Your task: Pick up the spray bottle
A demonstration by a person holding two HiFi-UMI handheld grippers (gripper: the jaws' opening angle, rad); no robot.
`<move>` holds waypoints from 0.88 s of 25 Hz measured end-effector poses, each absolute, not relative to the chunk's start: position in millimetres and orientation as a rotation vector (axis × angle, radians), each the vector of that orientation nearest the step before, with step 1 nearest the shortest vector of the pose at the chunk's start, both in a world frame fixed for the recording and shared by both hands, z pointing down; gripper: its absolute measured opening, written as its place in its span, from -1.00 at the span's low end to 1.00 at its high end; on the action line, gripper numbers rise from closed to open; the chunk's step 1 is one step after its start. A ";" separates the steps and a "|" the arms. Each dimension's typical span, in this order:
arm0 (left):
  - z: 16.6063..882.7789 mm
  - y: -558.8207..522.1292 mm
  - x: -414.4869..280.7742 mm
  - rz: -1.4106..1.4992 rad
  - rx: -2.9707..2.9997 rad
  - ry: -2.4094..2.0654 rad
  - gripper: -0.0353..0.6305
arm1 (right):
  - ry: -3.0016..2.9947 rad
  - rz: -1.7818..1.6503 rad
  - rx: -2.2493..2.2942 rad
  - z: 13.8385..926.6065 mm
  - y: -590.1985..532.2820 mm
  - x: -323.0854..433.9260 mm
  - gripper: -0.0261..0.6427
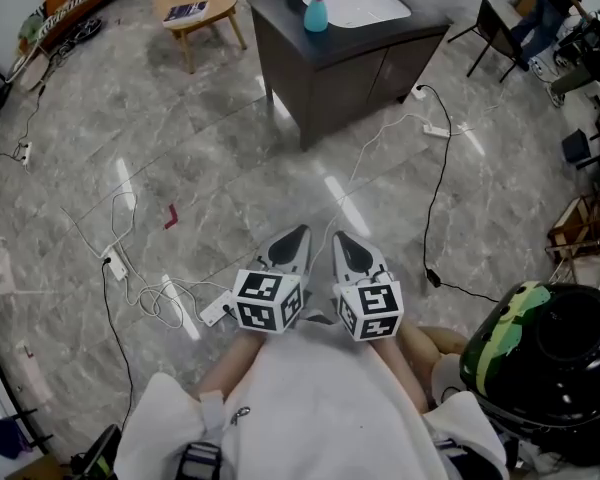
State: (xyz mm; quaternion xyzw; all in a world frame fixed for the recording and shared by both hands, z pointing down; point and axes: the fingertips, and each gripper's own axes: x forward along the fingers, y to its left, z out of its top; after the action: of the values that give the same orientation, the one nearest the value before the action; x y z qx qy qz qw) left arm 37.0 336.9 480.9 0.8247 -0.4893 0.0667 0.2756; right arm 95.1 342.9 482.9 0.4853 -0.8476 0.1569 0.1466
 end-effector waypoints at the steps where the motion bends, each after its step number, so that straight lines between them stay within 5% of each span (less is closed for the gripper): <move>1: 481.9 327.4 37.1 0.177 2.218 -1.315 -0.81 | -2.440 0.456 1.389 485.3 335.1 94.6 -0.84; 22: 472.6 222.3 -8.9 0.167 2.247 -1.269 -0.81 | -2.372 0.469 1.401 483.2 237.1 45.0 -0.84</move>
State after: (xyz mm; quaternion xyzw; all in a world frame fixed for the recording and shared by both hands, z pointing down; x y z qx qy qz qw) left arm -8.9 222.3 472.6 0.8356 -0.4720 0.0621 0.2742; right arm 45.0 237.1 483.2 0.4937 -0.8362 0.1654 0.1726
